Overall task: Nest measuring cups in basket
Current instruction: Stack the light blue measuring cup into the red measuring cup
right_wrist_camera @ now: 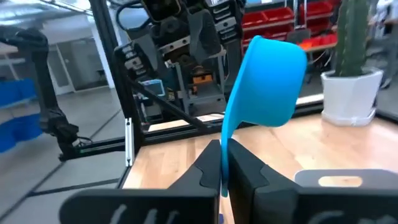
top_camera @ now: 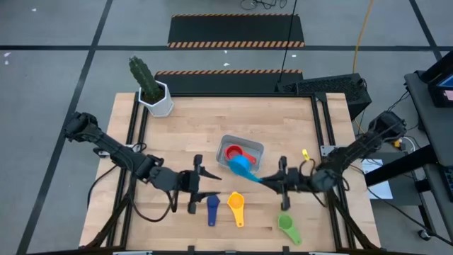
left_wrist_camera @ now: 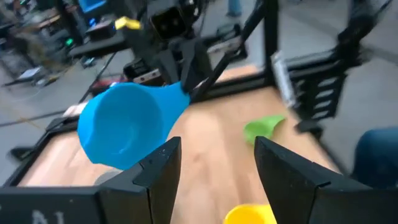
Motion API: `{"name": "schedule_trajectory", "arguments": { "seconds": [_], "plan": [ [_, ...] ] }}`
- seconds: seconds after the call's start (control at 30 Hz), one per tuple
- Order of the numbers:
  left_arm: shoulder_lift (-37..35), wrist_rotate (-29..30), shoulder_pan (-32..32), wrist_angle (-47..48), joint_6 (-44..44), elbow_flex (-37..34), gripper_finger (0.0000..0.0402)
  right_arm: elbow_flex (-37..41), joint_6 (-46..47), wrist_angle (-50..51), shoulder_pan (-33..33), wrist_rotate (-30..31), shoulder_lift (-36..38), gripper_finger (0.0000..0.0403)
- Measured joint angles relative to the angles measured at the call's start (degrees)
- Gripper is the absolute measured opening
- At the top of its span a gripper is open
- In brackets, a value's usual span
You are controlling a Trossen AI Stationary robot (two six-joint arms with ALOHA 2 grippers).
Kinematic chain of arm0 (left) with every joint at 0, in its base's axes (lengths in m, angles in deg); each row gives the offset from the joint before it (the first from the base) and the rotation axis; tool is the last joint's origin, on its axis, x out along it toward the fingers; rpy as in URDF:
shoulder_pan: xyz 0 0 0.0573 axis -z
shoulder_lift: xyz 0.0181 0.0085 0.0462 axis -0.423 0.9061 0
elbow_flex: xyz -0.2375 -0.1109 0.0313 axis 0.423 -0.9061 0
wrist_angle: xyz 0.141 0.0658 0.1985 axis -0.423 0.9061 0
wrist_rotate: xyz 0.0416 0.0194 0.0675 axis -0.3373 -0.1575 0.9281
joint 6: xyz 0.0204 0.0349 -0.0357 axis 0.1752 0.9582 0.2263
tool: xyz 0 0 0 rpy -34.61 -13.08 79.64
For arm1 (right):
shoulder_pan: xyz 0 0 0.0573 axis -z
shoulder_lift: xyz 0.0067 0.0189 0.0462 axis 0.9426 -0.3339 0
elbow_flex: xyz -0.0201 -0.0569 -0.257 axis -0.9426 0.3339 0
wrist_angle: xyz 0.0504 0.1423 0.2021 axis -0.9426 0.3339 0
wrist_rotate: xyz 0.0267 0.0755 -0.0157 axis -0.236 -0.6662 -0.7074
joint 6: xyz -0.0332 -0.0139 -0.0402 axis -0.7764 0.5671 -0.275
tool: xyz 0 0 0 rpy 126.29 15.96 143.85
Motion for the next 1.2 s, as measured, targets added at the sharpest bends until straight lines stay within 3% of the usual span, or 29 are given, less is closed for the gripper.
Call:
{"name": "schedule_trajectory", "arguments": {
  "seconds": [0.2,0.33,0.53,0.7,0.9,1.2],
  "plan": [
    [0.00,8.41,-2.69,10.01,-5.05,0.00,0.0207,1.90,10.39,1.07,12.99,-17.59,0.02,0.0000],
    [0.00,9.37,-3.97,14.13,-7.43,0.00,0.0207,4.22,17.28,1.22,20.19,-25.22,0.02,0.0000],
    [0.02,9.26,-3.69,15.14,-6.86,0.00,0.0207,8.47,29.21,1.18,26.79,-26.19,0.02,0.0000],
    [0.02,9.24,-3.72,15.16,-6.48,0.00,0.0207,9.99,36.93,1.24,31.17,-33.10,-1.11,0.0000],
    [0.02,9.21,-3.84,14.64,-5.99,0.00,0.0207,10.01,39.67,-2.05,33.21,-37.20,-4.79,0.0000],
    [0.02,9.15,-3.82,13.95,-6.03,0.00,0.0207,9.99,41.39,-7.23,33.31,-37.48,-9.97,0.0000]
  ]
}}
